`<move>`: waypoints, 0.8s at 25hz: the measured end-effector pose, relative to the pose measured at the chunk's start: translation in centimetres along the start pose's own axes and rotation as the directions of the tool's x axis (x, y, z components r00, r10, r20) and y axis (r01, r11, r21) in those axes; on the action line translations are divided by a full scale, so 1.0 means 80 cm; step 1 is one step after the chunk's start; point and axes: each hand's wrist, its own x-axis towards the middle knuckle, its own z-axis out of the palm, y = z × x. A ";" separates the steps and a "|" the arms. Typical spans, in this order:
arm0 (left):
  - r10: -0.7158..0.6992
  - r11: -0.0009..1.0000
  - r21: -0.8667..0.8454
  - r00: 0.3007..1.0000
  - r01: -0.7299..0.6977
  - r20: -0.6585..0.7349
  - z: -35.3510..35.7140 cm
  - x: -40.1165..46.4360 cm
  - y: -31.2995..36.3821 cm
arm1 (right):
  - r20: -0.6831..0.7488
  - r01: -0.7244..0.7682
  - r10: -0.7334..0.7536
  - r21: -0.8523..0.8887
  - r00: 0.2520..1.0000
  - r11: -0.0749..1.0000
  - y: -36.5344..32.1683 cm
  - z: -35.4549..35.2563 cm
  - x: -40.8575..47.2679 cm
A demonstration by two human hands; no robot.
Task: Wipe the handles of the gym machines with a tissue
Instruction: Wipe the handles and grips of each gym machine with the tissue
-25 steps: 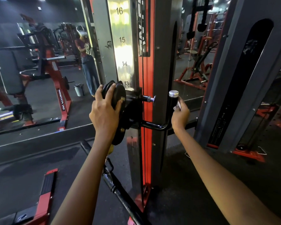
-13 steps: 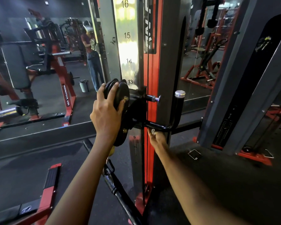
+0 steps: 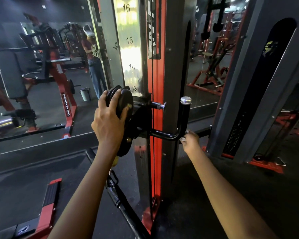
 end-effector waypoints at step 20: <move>-0.007 1.000 -0.014 1.000 0.006 -0.017 0.001 0.001 0.009 | -0.052 0.417 -0.486 -0.440 0.872 0.795 0.004 0.011 -0.034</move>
